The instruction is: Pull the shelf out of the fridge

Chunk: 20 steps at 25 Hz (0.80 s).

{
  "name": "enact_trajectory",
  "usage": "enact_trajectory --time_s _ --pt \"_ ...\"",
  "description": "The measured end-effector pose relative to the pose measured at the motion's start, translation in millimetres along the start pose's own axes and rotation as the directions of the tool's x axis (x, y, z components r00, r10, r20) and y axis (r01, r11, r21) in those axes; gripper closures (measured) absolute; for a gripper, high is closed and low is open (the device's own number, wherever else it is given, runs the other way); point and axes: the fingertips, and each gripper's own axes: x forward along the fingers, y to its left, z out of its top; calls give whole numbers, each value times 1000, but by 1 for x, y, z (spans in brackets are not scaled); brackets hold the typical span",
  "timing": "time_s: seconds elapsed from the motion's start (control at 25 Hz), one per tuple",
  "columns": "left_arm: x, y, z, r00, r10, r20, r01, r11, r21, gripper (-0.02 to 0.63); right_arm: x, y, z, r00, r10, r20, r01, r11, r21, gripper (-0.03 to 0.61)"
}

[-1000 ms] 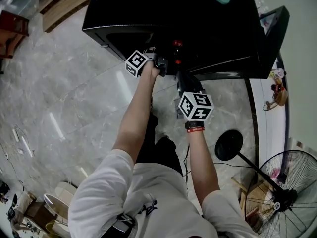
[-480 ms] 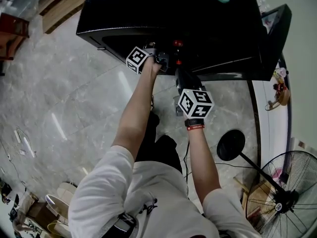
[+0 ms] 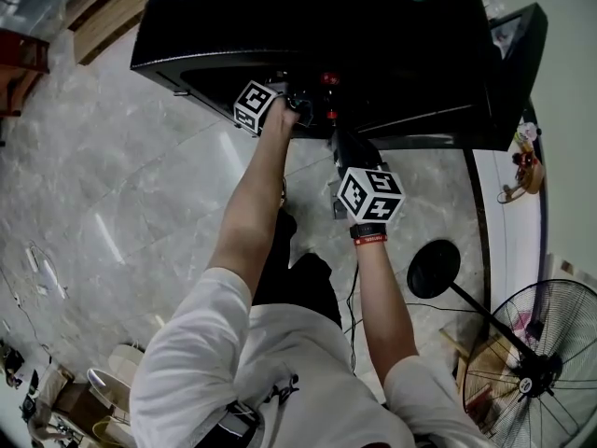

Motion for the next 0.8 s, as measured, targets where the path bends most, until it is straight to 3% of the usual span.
enact_trajectory --time_s 0.4,0.8 --pt "-2 0 -3 1000 10 -10 -10 999 39 584 -10 8 -6 1000 29 -1 -29 999 -17 549" --pt "-2 3 -4 1000 5 -15 -4 998 61 583 -26 5 -40 998 35 -44 -37 999 -40 549"
